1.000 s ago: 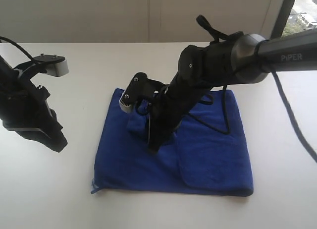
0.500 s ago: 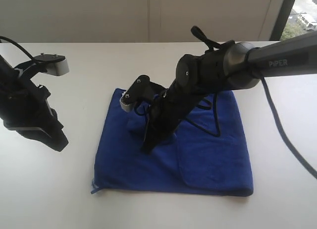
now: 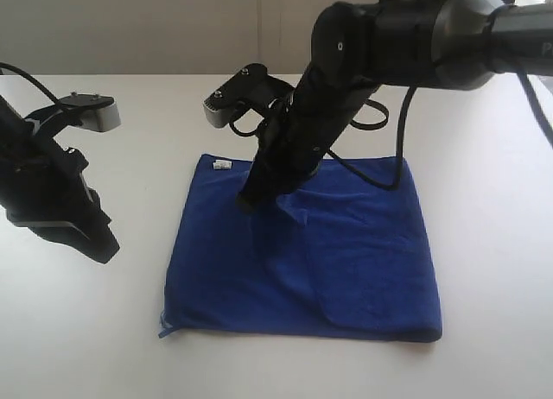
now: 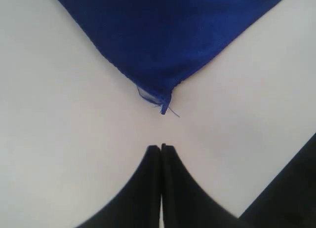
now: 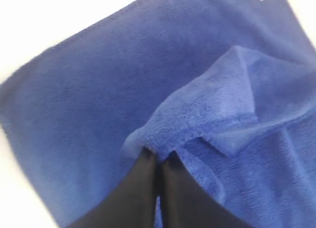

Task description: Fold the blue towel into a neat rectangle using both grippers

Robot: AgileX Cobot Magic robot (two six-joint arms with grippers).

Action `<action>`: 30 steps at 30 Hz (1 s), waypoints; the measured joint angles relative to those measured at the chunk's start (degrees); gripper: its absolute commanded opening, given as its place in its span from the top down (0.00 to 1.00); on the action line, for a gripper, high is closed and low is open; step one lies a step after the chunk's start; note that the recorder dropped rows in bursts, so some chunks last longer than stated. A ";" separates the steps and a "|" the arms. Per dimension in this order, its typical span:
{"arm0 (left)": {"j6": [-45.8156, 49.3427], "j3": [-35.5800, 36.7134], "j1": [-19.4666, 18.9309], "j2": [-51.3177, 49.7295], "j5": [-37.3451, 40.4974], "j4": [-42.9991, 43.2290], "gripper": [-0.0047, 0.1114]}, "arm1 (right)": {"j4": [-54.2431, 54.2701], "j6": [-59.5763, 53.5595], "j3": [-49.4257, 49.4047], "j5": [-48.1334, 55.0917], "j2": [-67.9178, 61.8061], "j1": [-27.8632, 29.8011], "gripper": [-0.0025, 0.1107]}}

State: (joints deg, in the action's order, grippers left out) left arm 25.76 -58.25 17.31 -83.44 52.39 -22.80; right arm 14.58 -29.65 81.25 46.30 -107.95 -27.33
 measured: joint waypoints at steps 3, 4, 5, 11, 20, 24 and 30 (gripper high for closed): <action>0.00 0.00 0.00 0.00 0.00 0.00 0.96 | 4.13 1.14 0.84 3.74 0.00 0.00 0.98; 0.00 0.00 0.00 0.00 0.00 0.00 0.96 | 6.08 1.26 0.95 4.61 0.00 0.00 0.98; 0.00 0.00 0.00 0.00 0.00 0.00 0.96 | 9.73 1.47 0.95 5.89 0.00 0.00 0.98; 0.00 0.00 0.00 0.00 0.00 0.00 0.96 | 15.40 1.59 0.95 6.64 0.00 -1.00 0.98; 0.00 0.00 0.00 0.00 0.00 0.00 0.96 | 20.38 1.59 1.17 3.19 -3.76 -4.70 0.98; 0.00 0.00 0.00 0.00 0.00 0.00 0.96 | 21.30 1.59 1.17 -0.28 -4.88 -6.14 0.98; 0.00 0.00 0.00 0.00 0.00 0.00 0.96 | 21.87 1.59 1.42 -5.11 -6.99 -7.44 0.90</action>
State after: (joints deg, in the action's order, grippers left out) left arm 25.76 -58.25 17.31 -83.44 52.39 -22.80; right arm 36.45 -28.06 82.67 41.19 -114.94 -34.78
